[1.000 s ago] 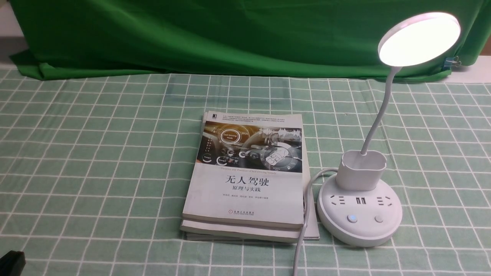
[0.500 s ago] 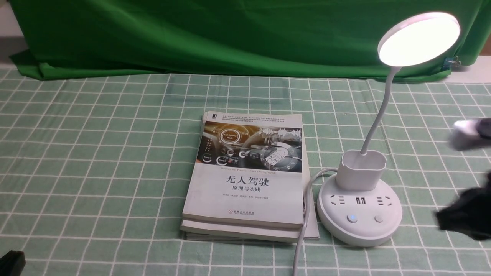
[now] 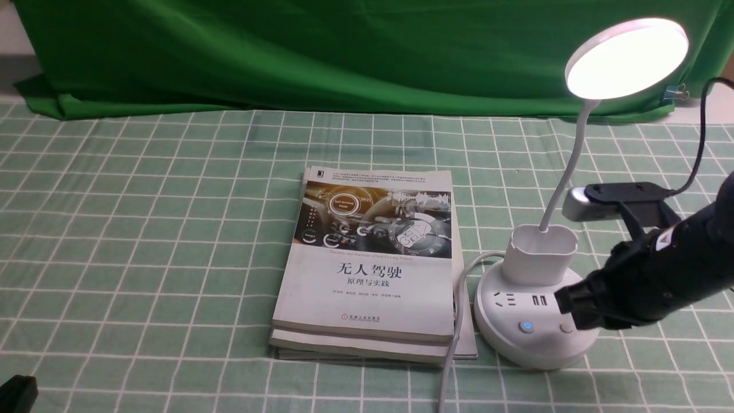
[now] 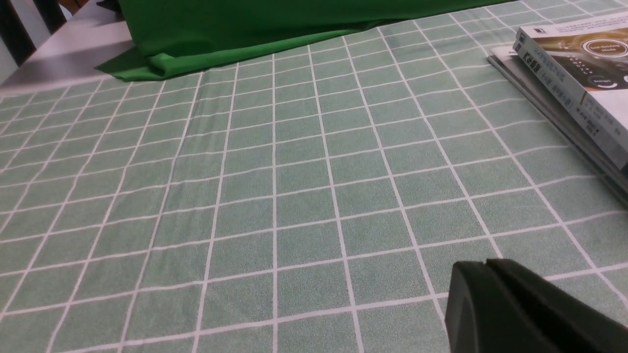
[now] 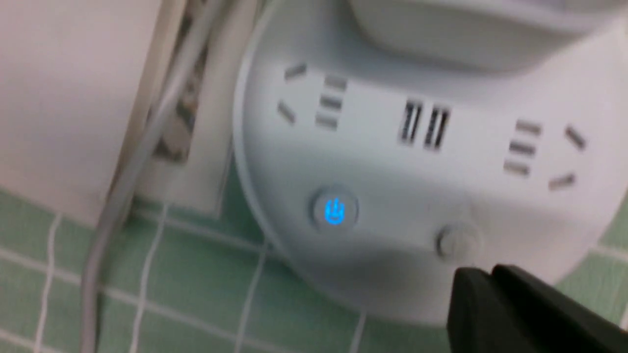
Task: Turn off the desk lamp on the blue coffee tablecloth by hand.
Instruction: 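Press the power button on the lamp base to turn the lamp off with the right gripper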
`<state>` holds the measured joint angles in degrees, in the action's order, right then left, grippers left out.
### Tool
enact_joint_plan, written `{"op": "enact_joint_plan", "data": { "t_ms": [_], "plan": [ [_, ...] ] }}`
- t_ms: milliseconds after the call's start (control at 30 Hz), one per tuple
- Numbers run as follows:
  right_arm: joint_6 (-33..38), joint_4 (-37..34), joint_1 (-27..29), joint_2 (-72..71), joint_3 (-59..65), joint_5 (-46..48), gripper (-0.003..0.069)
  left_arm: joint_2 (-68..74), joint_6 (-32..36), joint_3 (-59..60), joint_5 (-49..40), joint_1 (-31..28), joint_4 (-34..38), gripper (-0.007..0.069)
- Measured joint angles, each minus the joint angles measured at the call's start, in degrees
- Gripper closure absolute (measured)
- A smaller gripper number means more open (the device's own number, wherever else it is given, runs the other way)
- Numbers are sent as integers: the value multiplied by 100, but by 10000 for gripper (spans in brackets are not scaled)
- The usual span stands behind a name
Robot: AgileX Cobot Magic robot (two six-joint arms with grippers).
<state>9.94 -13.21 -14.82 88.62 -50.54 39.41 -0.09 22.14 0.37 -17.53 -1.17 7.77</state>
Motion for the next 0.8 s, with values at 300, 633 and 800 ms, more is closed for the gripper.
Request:
{"op": "enact_joint_plan", "data": {
  "t_ms": [300,633,800],
  "plan": [
    [39,-183,0,281,-129,-95,618,0,0,0,0,0,0,624],
    [45,-216,0,691,-196,-115,618,0,0,0,0,0,0,624],
    [45,-216,0,697,-260,-25,618,0,0,0,0,0,0,624]
  ]
}}
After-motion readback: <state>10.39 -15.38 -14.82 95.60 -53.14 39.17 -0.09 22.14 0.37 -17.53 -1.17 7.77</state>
